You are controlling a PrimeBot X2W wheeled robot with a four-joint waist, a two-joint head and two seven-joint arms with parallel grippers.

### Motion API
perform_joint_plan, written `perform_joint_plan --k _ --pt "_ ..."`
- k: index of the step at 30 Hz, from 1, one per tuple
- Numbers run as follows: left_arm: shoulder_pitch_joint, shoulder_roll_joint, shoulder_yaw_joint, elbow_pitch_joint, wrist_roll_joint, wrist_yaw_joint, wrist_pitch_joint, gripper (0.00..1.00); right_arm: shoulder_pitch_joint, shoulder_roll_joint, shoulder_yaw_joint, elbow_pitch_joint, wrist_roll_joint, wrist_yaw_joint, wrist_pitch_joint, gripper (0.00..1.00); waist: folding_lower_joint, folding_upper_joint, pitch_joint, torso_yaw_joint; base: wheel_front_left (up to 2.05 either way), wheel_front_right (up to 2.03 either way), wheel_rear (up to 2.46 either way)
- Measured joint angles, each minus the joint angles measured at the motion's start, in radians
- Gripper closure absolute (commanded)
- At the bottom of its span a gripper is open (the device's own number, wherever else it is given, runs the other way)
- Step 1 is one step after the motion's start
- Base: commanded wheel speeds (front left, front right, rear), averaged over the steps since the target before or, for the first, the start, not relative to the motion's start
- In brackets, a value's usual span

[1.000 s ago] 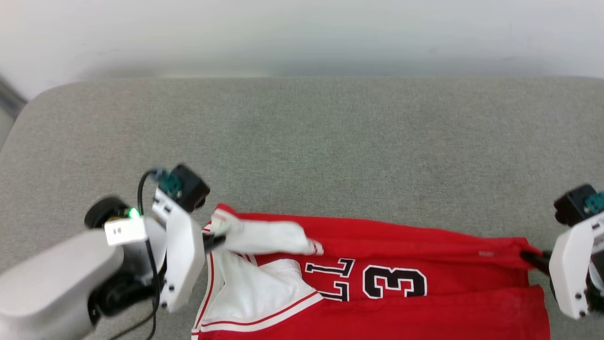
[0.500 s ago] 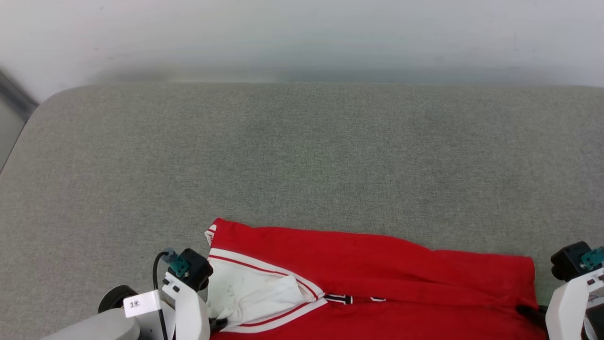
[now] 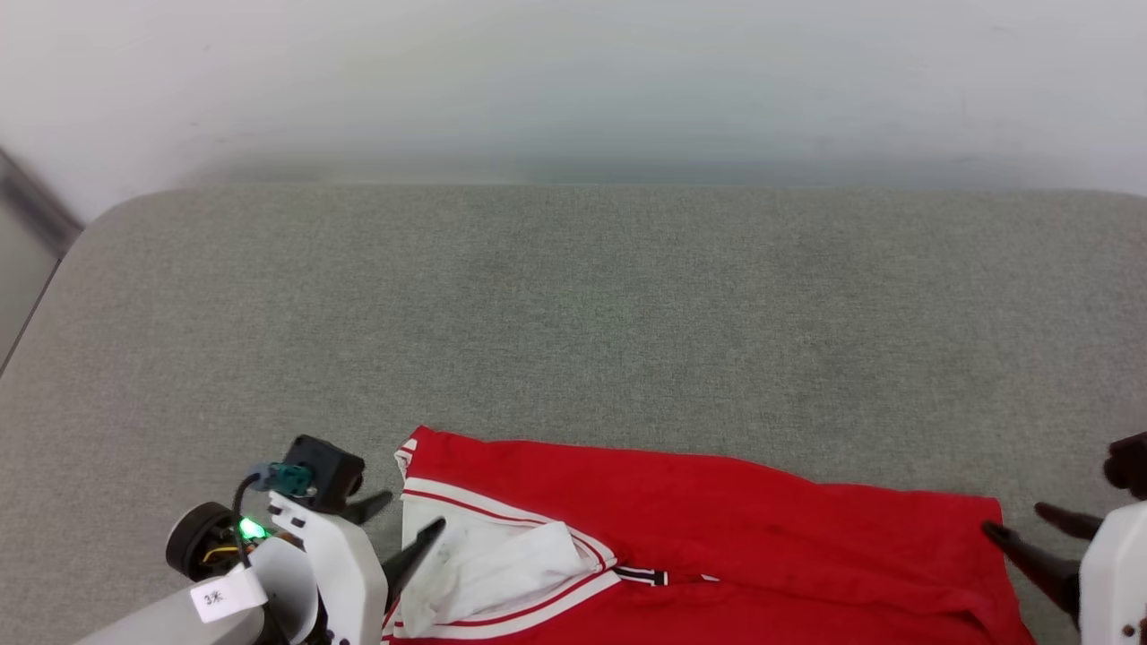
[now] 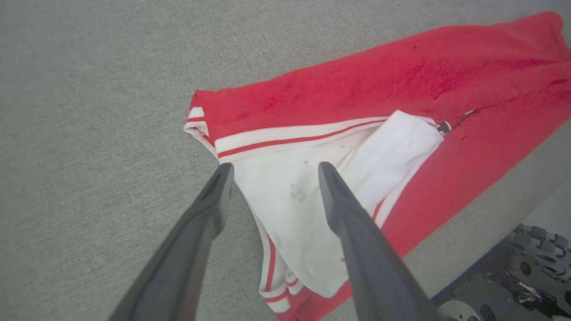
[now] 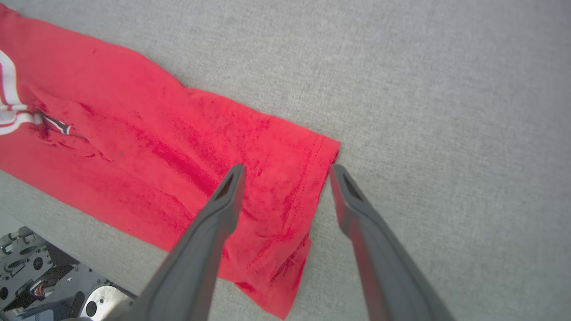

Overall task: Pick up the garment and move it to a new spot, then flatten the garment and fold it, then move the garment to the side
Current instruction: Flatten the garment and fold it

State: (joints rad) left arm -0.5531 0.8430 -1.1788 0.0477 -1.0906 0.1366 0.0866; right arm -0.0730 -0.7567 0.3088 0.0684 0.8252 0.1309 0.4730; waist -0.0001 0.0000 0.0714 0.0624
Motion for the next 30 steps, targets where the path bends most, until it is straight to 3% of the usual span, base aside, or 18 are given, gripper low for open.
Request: perform_joint_plan --k 9,17,19,23,30 --pt "0.083 -0.053 0.107 0.053 0.05 0.15 -0.306 0.0 0.07 0.051 -0.185 -0.004 -0.008 0.0 -0.048 0.0 0.0 0.0 -0.007 0.003 0.0 0.0 0.0" --pt "0.159 -0.119 0.268 0.056 0.151 0.238 -0.346 0.0 0.096 0.135 -0.252 0.075 0.013 0.0 -0.044 0.0 0.0001 0.0 0.007 0.015 0.0 0.0 0.0" --pt "0.208 -0.16 0.381 0.038 0.248 0.265 -0.347 0.0 0.096 0.169 -0.263 0.11 0.049 0.0 -0.028 0.0 0.0001 0.0 0.015 0.022 0.0 0.0 0.0" --pt "0.291 -0.217 0.502 0.024 0.361 0.272 -0.347 0.0 0.096 0.199 -0.258 0.153 0.084 0.0 0.009 0.0 0.0001 0.0 0.025 0.032 0.0 0.0 0.0" --pt "0.386 -0.33 0.645 0.02 0.52 0.221 -0.348 0.0 0.094 0.233 -0.225 0.231 0.142 0.0 0.077 0.0 0.0001 0.0 0.041 0.046 0.0 0.0 0.0"
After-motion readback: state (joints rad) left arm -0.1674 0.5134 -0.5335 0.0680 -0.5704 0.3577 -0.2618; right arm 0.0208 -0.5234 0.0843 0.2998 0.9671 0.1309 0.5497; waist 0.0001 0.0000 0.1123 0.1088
